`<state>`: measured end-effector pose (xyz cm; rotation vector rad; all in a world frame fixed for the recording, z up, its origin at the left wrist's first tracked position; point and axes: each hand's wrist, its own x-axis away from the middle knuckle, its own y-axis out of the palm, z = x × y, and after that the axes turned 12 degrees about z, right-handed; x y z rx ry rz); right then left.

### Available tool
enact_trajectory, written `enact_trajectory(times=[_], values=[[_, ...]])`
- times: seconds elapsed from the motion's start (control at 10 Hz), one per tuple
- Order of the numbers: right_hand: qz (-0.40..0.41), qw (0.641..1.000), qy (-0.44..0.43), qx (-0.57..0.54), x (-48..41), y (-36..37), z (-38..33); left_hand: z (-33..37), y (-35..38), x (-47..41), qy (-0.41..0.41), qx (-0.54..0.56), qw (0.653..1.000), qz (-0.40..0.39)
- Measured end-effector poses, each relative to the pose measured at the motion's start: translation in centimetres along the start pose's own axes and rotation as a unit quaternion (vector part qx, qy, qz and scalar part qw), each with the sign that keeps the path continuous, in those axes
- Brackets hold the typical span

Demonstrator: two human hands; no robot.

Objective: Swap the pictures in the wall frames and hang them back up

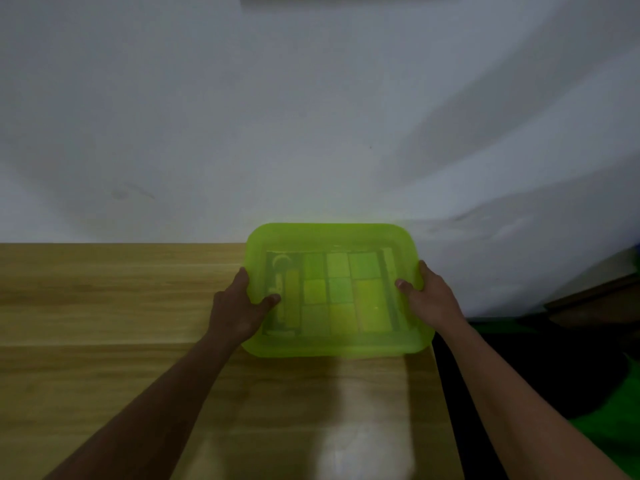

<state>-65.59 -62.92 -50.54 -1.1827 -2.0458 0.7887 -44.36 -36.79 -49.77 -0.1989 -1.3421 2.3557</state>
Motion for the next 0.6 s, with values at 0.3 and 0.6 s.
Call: enact_trajectory(times=[0.3,0.6], values=[[-0.019,0.997,-0.025,0.068,0.4,1.2,-0.1,-0.6,0.8,-1.1,0.039,-0.090,0.994,-0.057],[0.033,0.999,-0.018,0.020,0.7,0.1,-1.4,-2.2,0.4,-1.6,0.048,-0.025,0.998,-0.023]])
